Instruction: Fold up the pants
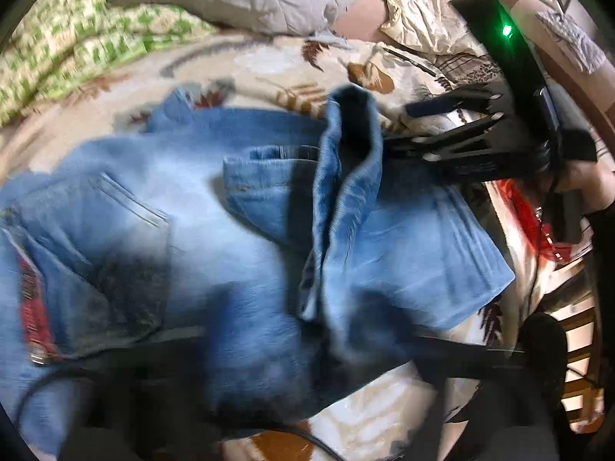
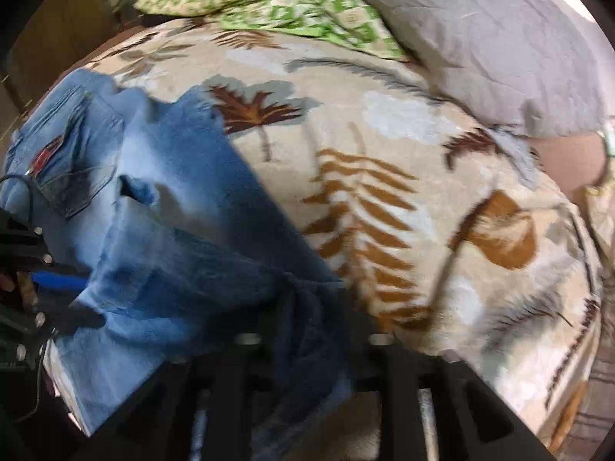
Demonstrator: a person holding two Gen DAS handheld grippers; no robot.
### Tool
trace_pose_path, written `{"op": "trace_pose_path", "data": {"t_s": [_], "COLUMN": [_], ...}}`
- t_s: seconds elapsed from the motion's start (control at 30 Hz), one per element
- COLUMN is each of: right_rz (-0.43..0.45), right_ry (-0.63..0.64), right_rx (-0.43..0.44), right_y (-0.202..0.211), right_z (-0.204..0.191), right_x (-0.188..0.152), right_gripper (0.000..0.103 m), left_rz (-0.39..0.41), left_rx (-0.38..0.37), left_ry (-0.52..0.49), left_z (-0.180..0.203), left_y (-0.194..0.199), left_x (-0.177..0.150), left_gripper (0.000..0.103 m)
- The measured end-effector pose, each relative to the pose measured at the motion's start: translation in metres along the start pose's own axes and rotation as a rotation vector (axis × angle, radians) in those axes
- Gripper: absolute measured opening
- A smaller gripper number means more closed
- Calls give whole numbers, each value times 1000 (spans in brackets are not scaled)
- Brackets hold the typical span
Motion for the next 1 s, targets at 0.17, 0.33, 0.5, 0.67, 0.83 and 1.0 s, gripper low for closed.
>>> {"op": "trace_pose_path", "data": {"t_s": [0.17,0.33,0.5,0.67,0.83,1.0], "right_rz": [111,208,315,321,233,145], "right_ry": [-124,-206,-174,-69,54,183], "right_rx": [48,136,277,350,351,300], "right_y": [50,100,151,176,166,146], "right_z": [26,29,-6,-65,-129,-189], "right_x": [-4,8,33,66,110,152], "right_gripper": [86,91,103,103,103,103], "left_rz": [130,333,475,467,442,519], "left_rx": [-9,-88,-109,21,32,-96], "left_ry": [18,122,266,410,579,715], "left_z": [-3,-18,-47,-88,-138,-175], "left_y": [56,135,190,183,142,112], "left_x": [-1,-9,-36,-77,-119,-143], "left_gripper": [103,103,103,103,103,103]}}
Point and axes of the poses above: each gripper's, at about its wrist camera, not at the fingertips, and y roughly against the way its jaws point, z to its right, x to its top, the point moved 1 cm from there along -y, roughly the way its jaws point, and after that the axes turned 1 degree about -x, right-handed, at the moved point
